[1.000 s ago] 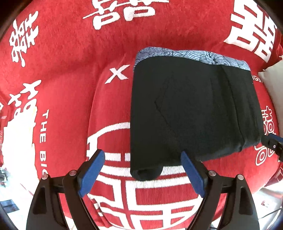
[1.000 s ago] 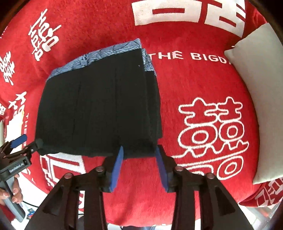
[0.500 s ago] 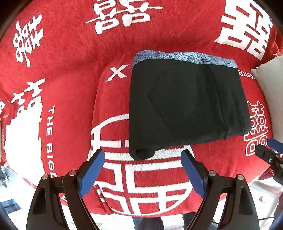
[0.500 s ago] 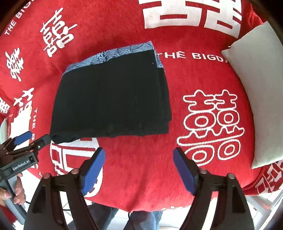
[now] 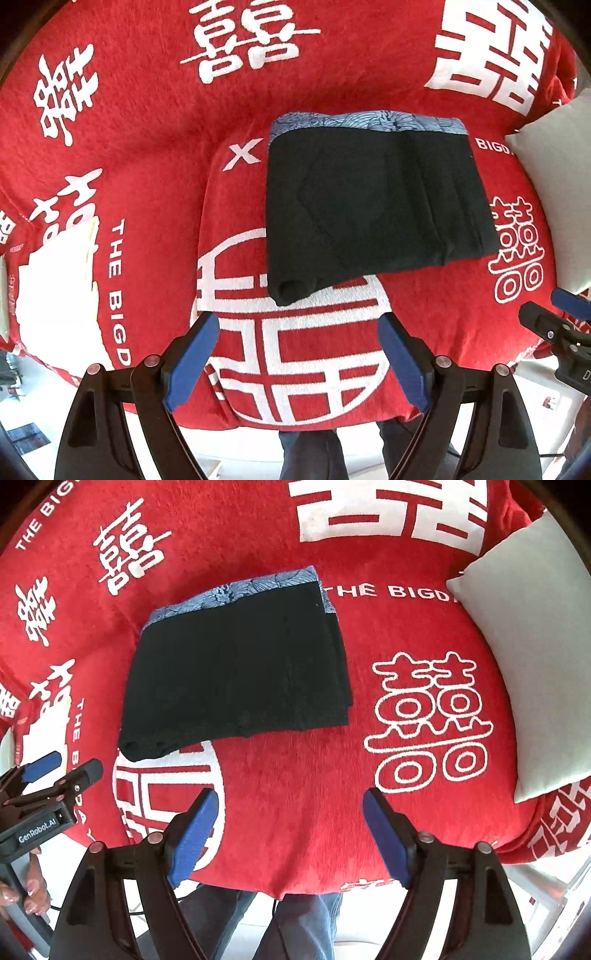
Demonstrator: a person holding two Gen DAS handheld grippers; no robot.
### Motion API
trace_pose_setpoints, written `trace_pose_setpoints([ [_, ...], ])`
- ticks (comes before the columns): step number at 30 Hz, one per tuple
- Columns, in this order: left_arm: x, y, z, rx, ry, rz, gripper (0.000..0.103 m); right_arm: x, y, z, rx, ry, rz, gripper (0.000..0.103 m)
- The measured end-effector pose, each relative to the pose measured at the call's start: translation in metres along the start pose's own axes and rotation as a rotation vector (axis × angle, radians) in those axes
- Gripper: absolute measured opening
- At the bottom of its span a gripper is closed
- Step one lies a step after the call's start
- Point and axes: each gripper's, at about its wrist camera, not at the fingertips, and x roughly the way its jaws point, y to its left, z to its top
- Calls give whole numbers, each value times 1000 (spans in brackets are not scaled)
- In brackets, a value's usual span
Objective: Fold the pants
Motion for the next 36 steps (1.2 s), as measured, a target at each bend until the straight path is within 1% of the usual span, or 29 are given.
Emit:
trace_pose_setpoints([
  [6,-9,-2,-4,23,-6,-7,88,-11,3,-3,10,-24,9,83],
  [12,-11,8,5,9,-19,-1,88,-15,-8,1,33,-39,4,83],
  [15,-3,17,14,0,-21,-23,88,-14,-19,7,43,-46,6,83],
  [18,12,28,29,-12,-27,-80,88,-5,-34,19,56,-41,41,83],
  [21,34,40,48,-20,-17,-154,88,13,-55,37,88,-38,140,83],
  [22,46,44,56,-22,-10,-194,88,23,-64,45,102,-35,194,83],
  [25,72,50,73,-17,-7,-249,88,58,-85,68,136,-16,327,83],
  [27,90,53,82,-19,4,-273,88,79,-95,79,149,-15,365,83],
  [28,99,54,85,-12,6,-302,88,92,-100,87,148,-14,400,83],
  [30,113,57,90,-11,16,-321,88,109,-105,96,145,-11,442,83],
  [33,131,62,95,-11,30,-407,88,131,-110,110,128,1,526,83],
  [35,141,63,97,-2,38,-434,88,145,-111,117,109,18,579,83],
  [36,147,63,98,0,42,-462,88,149,-111,119,102,25,610,83],
])
